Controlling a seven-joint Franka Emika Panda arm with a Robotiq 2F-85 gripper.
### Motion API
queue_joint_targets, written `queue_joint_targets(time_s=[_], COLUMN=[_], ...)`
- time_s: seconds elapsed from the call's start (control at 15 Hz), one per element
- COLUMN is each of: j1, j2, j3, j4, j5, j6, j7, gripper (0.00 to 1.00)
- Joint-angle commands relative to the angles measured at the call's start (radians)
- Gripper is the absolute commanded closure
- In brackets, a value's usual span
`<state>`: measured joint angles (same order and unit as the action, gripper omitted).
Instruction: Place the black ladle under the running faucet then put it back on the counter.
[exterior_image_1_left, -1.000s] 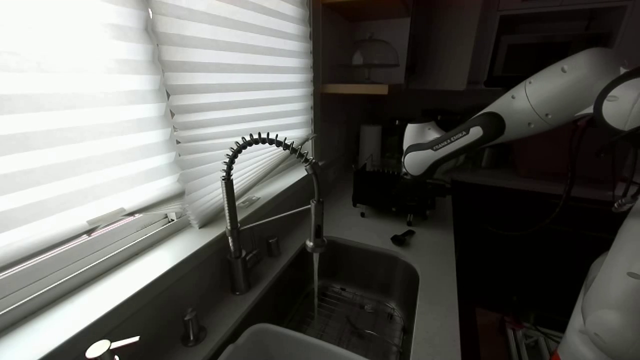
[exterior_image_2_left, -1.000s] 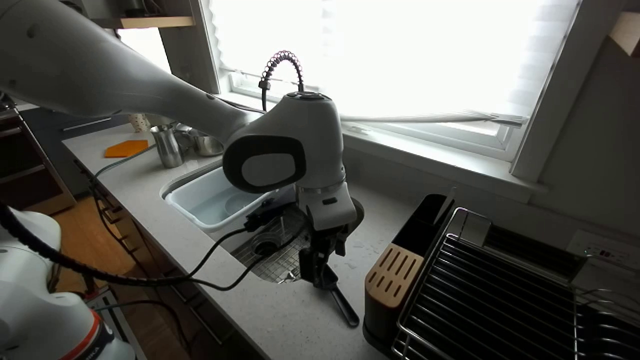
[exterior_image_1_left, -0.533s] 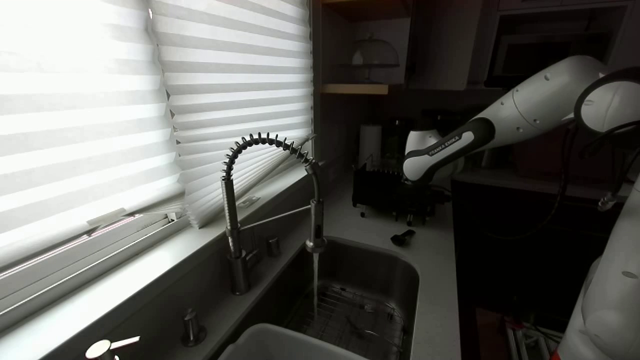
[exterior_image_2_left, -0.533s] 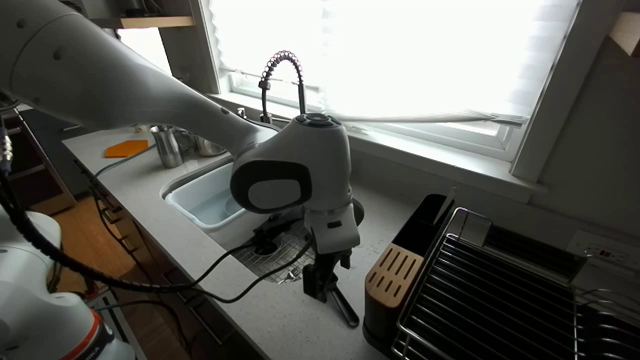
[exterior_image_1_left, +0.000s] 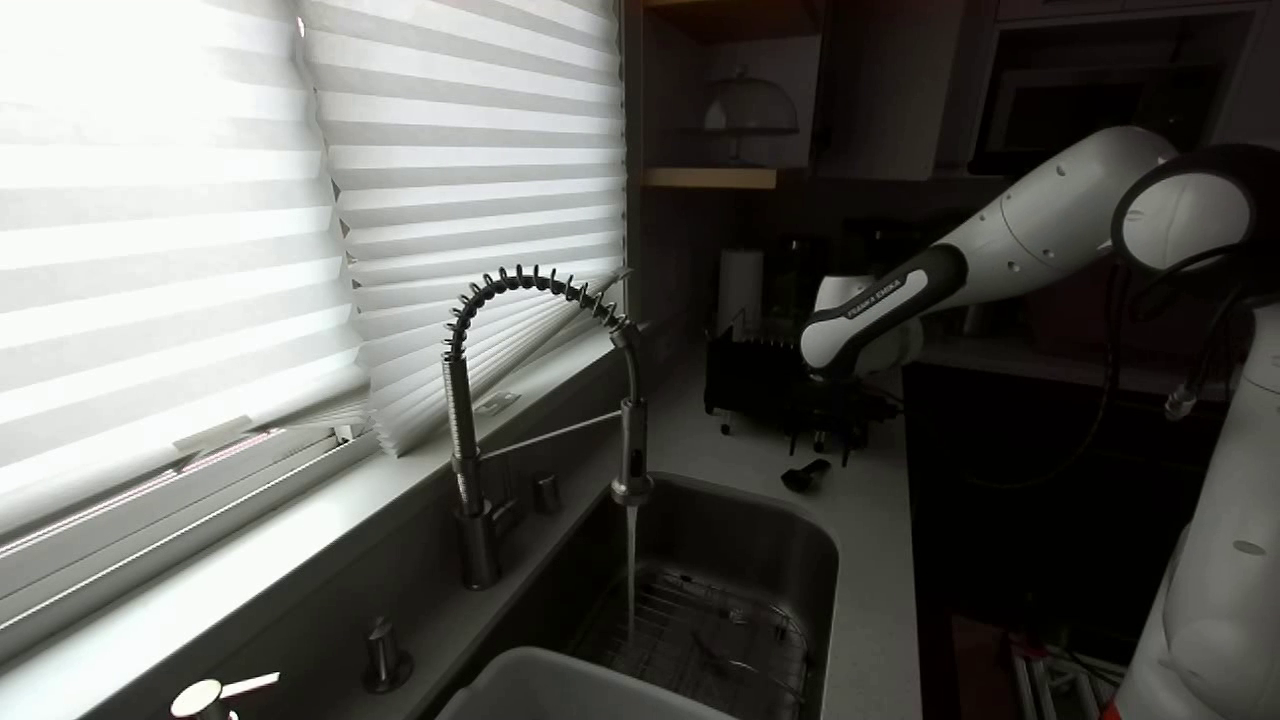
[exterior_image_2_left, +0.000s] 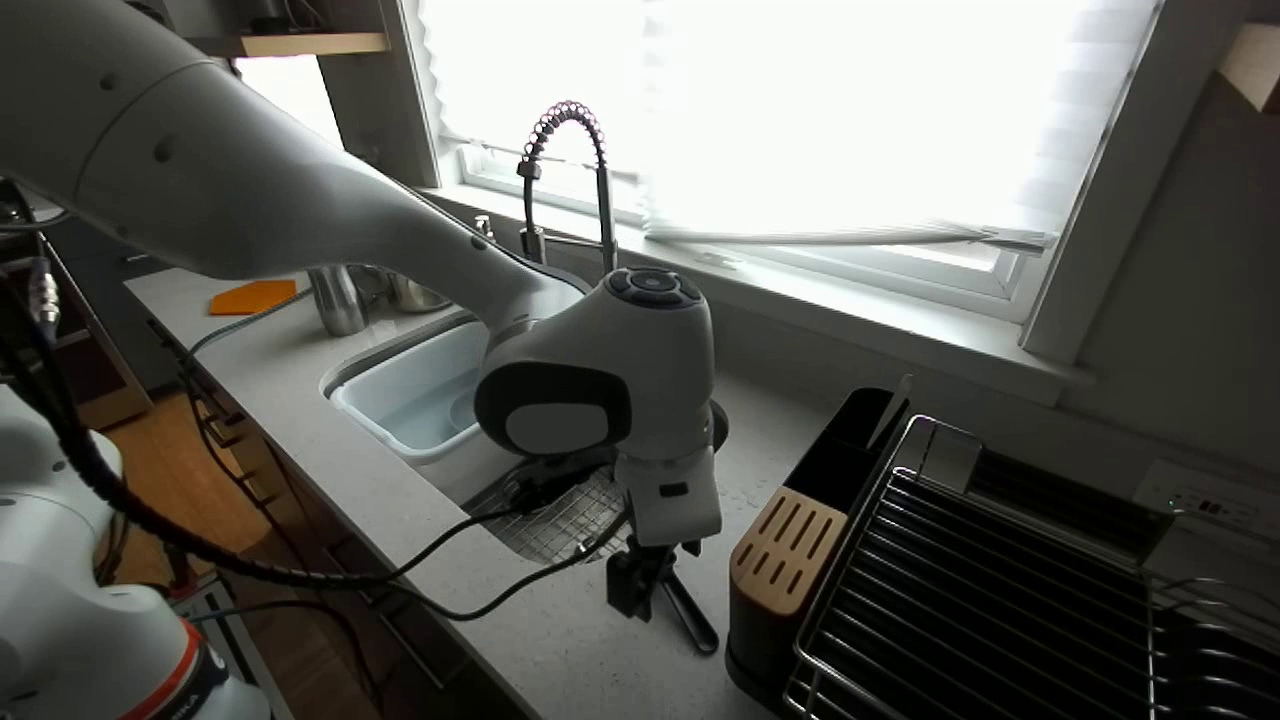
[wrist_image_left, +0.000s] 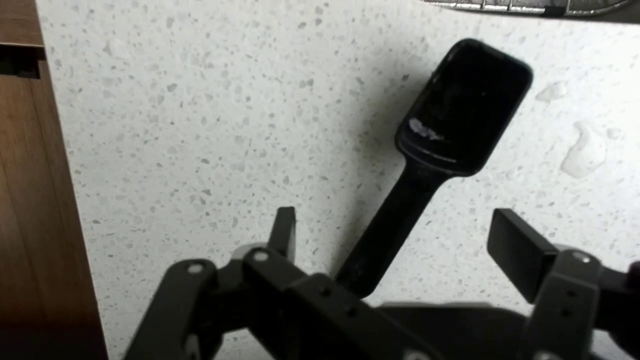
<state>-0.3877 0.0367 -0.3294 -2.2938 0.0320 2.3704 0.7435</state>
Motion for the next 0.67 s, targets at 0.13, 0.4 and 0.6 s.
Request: queue_joint_targets(time_s=[0.13, 0.4, 0.6], j1=[0.008, 0.009, 0.009], j2=[0.040, 0.052, 0.056], j3=[-0.019, -0.020, -0.021], j4=[-0.002, 0.002, 0.004], j5=[0.099, 0.139, 0.154], j6=[0.032, 0.028, 0.026], j7=[-0.064, -0.085, -0.097], gripper=[0.44, 0.37, 0.66])
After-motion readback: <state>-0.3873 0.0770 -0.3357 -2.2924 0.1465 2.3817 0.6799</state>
